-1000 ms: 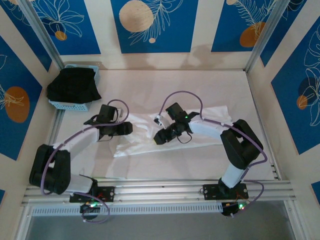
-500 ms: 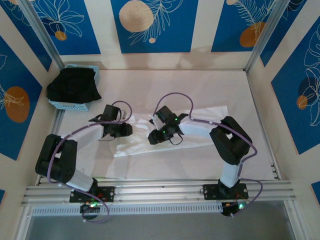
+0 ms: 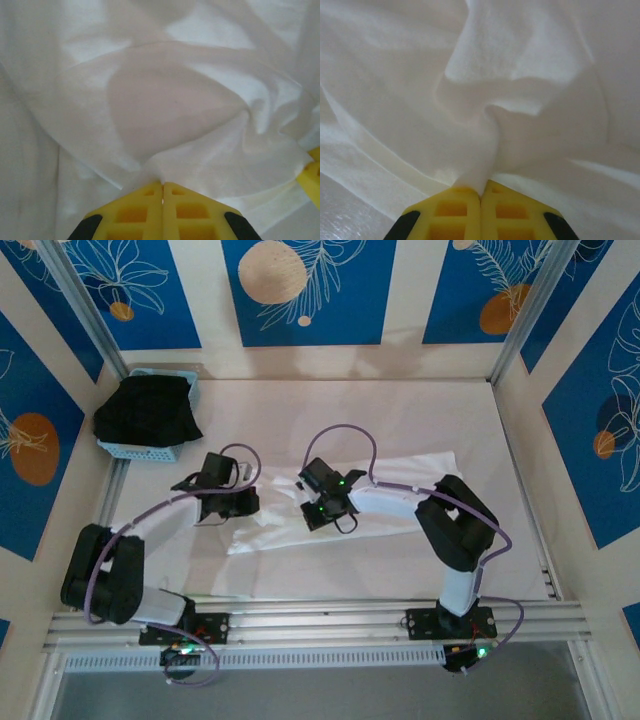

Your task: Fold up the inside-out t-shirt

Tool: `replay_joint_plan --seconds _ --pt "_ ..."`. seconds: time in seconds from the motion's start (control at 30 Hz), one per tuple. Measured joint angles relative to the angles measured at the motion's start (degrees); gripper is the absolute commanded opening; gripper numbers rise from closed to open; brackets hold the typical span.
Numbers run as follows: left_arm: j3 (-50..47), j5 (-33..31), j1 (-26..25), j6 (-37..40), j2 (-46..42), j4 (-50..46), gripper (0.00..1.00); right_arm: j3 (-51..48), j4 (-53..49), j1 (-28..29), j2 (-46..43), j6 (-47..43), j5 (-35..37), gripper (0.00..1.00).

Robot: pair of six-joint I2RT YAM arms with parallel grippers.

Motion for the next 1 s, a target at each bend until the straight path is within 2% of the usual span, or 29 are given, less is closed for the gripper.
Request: replay_joint_plan --seconds 0.1,0.3,0.43,0.57,0.63,0.73,0.8,0.87,1.0 --pt "-0.79 0.02 -1.95 -0.02 -3.69 -1.70 0.00 -0.28 -0.20 -0.46 -2.23 0.07 0.26 0.03" --pt "-2.21 -1.07 -9.14 -0.24 -8.00 -5.60 0.04 -1.40 -1.27 -2.25 -4.92 0.07 0.09 0.06" --pt "-3.58 -0.33 -12.83 -1.60 -8.07 -6.99 0.18 -2.14 -3.45 -3.85 -4.92 0.11 0.09 0.11" --pt "-3.80 2.25 -14.32 -1.75 -8.07 -7.87 0.35 -2.36 -6.12 -6.27 -4.92 0.09 -0.13 0.19" --pt "-3.74 2.71 -14.34 -1.55 -8.09 -8.28 0.48 -2.36 -7.76 -7.85 -4.92 -0.17 -0.09 0.30" --pt "-3.02 1.01 -14.27 -1.09 -8.44 -9.86 0.58 -2.36 -9.62 -9.75 -4.96 -0.85 -0.61 0.41" --pt "-2.14 -1.42 -13.44 -1.11 -9.01 -11.10 0.63 -2.56 -9.97 -10.56 -5.53 -1.84 -1.90 0.44" --pt "-1.86 -3.52 -11.30 -1.33 -10.01 -11.39 0.72 -3.08 -9.33 -10.43 -6.99 -2.75 -4.17 0.44" --pt "-2.23 -7.96 -1.38 -1.66 -12.59 -9.38 0.88 -3.19 -3.61 -8.92 -8.59 -2.78 -9.27 0.41"
